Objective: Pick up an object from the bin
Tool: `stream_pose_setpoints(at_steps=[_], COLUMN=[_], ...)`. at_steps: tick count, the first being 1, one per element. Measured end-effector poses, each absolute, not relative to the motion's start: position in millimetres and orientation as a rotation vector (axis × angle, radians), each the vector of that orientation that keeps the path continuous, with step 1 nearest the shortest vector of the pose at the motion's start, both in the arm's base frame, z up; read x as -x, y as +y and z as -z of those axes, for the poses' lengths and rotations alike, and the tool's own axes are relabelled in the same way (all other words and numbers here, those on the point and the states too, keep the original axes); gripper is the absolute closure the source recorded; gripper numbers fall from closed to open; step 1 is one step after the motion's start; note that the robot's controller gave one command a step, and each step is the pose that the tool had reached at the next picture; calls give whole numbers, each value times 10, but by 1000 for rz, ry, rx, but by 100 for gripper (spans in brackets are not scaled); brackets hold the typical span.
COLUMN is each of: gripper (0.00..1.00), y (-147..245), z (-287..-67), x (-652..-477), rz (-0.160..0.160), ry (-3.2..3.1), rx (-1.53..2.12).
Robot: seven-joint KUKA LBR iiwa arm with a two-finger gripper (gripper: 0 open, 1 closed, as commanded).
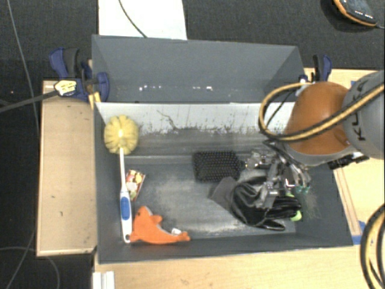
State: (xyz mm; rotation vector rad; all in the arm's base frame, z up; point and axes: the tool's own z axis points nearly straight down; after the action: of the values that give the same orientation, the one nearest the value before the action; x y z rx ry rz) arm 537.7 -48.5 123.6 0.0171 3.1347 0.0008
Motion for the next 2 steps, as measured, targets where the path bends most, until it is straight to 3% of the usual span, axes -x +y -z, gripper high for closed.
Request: stream_pose_setpoints(at_steps=[1, 2], gripper=[0, 0], y=[-825, -633], z=[-993, -699], x=[-4769, -4821], rz=[-2, -2], ry=[3138, 3132], rx=[253, -192])
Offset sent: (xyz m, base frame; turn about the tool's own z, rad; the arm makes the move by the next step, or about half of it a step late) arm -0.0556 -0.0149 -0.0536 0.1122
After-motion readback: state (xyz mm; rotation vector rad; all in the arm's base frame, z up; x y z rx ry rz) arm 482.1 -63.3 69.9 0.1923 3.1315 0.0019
